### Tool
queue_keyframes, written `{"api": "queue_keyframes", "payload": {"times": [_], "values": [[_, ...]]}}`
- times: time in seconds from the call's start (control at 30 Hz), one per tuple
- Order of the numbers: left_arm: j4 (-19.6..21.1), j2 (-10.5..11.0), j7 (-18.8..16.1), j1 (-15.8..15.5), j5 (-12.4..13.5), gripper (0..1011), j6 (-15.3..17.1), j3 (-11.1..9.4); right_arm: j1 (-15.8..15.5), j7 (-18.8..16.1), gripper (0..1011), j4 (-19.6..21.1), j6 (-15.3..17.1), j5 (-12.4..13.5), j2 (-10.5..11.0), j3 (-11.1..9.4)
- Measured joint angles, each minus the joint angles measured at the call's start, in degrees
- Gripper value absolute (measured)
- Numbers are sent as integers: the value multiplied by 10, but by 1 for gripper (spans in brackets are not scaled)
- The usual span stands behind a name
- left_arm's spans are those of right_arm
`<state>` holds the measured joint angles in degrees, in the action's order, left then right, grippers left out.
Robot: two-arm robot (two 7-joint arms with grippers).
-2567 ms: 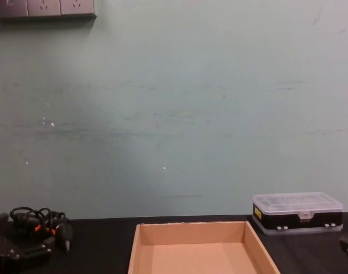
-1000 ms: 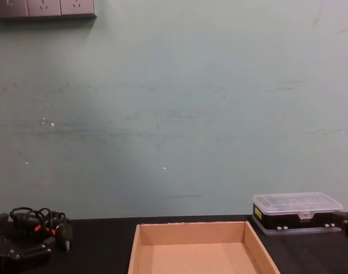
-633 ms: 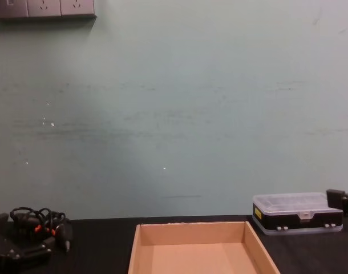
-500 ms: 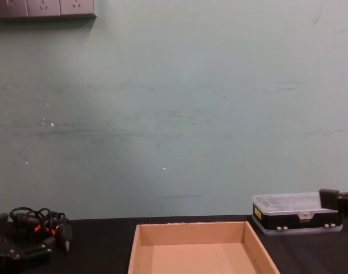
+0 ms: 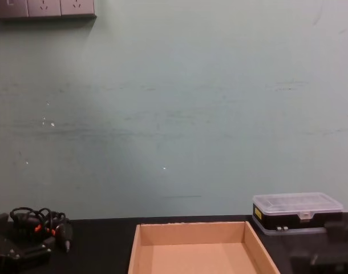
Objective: Use one hand to pick up the angle iron from the table and place it into the box.
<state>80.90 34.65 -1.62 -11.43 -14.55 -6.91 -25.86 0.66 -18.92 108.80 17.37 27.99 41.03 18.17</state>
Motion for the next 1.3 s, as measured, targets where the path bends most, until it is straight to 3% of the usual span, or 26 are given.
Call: {"api": "queue_keyframes", "payload": {"times": [0.3,0.67,1.3], "values": [[0,0,0,0,0,1011,0,0,18,-5,1003,-24,51,-14,-27,30],[0,0,0,0,0,1011,0,0,44,-7,1003,-57,80,-49,-57,63],[0,0,0,0,0,1011,0,0,77,-12,1003,-122,90,-78,-108,71]]}}
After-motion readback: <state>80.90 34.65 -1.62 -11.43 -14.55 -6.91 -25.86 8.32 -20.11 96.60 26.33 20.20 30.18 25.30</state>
